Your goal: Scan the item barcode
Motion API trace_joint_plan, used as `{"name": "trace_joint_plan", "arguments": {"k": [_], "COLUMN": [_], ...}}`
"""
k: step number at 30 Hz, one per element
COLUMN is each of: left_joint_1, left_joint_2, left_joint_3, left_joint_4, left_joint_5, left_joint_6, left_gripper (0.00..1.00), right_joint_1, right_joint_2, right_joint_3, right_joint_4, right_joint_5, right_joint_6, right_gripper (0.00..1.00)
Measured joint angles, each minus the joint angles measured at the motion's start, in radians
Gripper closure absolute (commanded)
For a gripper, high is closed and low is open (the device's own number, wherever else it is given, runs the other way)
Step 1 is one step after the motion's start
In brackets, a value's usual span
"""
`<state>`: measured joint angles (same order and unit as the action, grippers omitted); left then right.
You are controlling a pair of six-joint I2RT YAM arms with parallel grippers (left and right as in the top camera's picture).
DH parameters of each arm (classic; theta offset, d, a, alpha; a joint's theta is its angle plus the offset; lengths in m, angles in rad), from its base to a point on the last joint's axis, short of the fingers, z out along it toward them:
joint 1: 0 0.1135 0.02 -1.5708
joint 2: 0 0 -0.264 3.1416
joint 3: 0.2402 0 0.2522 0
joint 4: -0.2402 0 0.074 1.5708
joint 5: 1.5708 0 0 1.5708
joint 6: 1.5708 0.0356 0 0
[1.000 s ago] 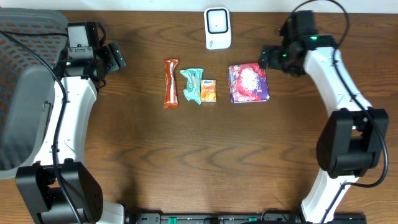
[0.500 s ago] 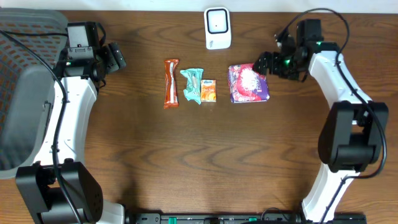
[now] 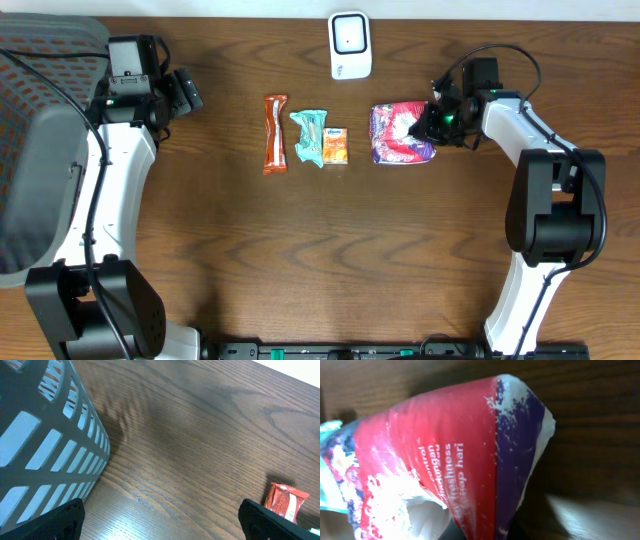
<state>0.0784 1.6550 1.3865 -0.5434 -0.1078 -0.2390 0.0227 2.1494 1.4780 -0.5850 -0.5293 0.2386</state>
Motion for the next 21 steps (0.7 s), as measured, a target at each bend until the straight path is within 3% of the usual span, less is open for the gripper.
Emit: {"name": "trace_joint_plan", "arguments": {"k": [7,14,21], "left_joint_1": [0.000,0.000,0.000], "left_joint_2": [0.000,0.000,0.000], "left_joint_3": [0.000,0.000,0.000], "left_joint_4": [0.000,0.000,0.000], "left_joint_5": [0.000,0.000,0.000], "left_joint_6": [0.000,0.000,0.000], "left_gripper": [0.02,0.02,0.02], "right_joint_1": [-0.004,-0.016,0.012], "right_joint_2": [0.001,0.001,0.000], "right_joint_3": [0.002,0.032,0.044], "right_joint_4": [0.123,0.533,0.765], "right_joint_5": [-0.145,-0.320,-0.140], "right_joint_6": [0.160,0.422,0.725], "right_gripper": [0.99,0.99,0.99]}}
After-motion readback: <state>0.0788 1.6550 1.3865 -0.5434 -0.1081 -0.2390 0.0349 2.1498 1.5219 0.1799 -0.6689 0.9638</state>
